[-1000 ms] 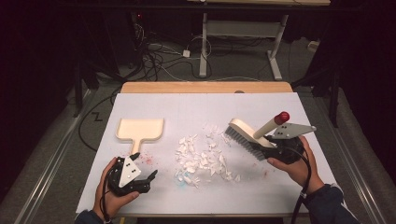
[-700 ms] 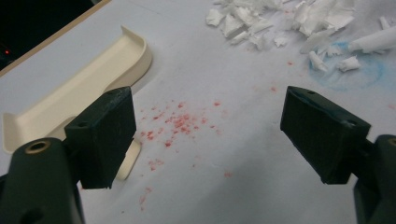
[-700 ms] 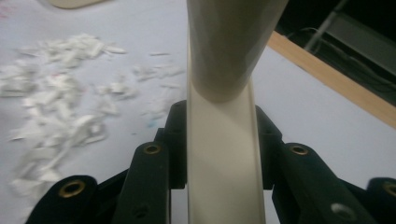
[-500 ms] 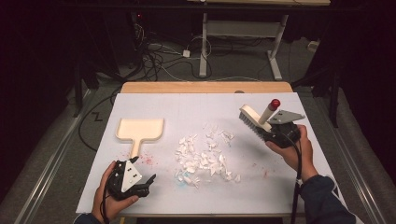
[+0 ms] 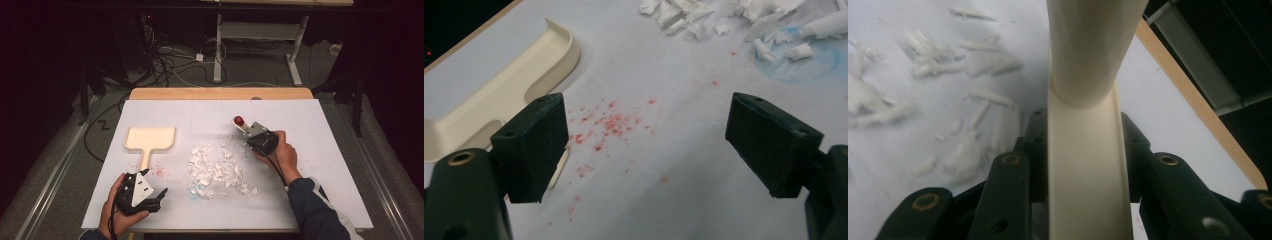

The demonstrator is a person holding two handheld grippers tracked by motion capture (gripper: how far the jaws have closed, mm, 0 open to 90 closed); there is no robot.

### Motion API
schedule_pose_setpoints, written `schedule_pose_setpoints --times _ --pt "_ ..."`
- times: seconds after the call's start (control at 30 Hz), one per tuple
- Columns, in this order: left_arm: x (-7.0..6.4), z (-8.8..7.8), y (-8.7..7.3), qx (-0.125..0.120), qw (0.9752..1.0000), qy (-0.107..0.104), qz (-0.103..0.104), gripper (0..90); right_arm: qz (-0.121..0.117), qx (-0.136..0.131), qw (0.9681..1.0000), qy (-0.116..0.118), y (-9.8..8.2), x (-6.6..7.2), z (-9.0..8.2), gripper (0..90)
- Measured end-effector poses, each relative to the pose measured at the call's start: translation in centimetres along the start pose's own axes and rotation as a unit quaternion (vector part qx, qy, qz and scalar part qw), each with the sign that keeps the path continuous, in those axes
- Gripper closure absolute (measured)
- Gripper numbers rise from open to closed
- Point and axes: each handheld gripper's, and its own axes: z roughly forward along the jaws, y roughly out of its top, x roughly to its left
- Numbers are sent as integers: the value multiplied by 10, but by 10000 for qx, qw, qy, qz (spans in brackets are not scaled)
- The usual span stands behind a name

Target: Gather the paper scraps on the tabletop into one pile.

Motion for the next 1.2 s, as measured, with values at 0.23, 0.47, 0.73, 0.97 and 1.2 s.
schedule_pose_setpoints --times 0.23,0.47,0.73,0.97,1.2 --pt "-2 -2 -1 1 10000 -13 -30 165 -121 -415 9986 302 15 14 16 678" --pt "-1 -2 -2 37 10000 -34 -57 165 -385 -797 9901 1094 17 27 2 673" --pt "-3 -2 -1 51 10000 -60 -29 165 -763 -1086 9753 1768 8 46 -23 668" --pt "-3 -2 0 60 9999 -88 8 165 -910 -1335 9601 2285 -4 50 -53 673" --pt "-4 -4 0 37 9999 -97 43 165 -588 -1479 9657 2052 -6 34 -78 680"
